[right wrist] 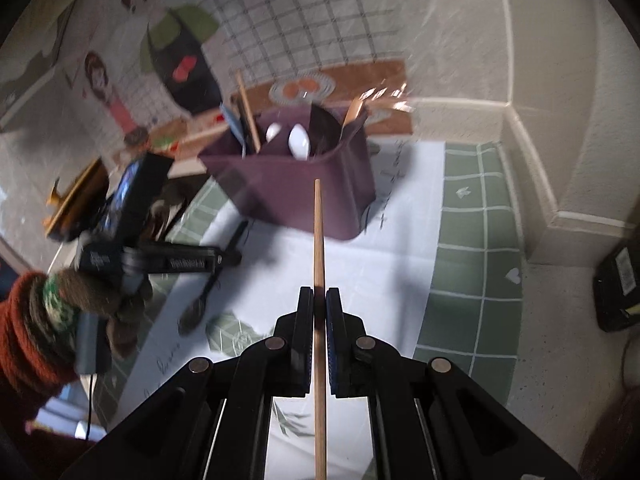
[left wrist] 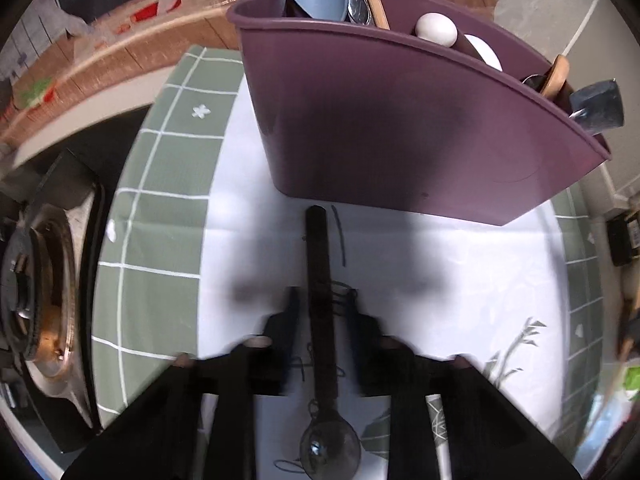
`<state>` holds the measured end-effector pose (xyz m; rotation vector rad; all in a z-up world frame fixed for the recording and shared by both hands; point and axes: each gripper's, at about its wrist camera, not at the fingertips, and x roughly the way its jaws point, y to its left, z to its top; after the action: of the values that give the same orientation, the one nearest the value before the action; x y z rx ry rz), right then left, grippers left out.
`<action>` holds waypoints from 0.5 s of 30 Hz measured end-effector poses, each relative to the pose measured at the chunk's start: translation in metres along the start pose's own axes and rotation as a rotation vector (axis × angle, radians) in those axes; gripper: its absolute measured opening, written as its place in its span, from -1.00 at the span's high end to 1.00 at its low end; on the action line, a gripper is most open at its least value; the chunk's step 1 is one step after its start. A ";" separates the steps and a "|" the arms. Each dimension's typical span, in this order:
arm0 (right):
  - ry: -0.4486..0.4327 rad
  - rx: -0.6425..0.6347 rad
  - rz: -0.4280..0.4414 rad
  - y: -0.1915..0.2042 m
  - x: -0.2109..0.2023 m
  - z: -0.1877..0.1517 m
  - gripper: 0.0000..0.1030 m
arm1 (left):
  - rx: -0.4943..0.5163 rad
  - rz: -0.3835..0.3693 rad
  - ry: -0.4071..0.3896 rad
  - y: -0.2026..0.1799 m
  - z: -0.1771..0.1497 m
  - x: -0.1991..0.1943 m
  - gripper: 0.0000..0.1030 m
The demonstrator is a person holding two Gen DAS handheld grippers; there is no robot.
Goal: Organize utensils
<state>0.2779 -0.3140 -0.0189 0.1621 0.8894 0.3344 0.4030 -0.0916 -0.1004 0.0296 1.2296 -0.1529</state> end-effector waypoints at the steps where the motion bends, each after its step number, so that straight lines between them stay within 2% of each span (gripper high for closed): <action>1: -0.017 0.005 -0.010 0.002 -0.003 0.001 0.89 | -0.005 -0.015 -0.010 0.001 -0.002 -0.001 0.76; 3: -0.045 0.024 -0.007 0.004 -0.007 0.001 0.89 | -0.024 -0.056 -0.029 0.007 -0.011 -0.006 0.76; 5: -0.076 0.041 0.008 0.008 -0.015 0.002 0.89 | -0.038 -0.095 -0.080 0.013 -0.023 -0.021 0.76; 11: -0.149 0.047 0.024 0.023 -0.036 0.005 0.89 | -0.026 -0.221 -0.330 0.026 -0.062 -0.099 0.76; 15: -0.174 0.035 0.015 0.036 -0.044 0.008 0.89 | -0.030 -0.276 -0.433 0.036 -0.070 -0.135 0.76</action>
<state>0.2509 -0.2962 0.0284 0.2270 0.7226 0.3132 0.2984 -0.0351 0.0014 -0.1919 0.7983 -0.3614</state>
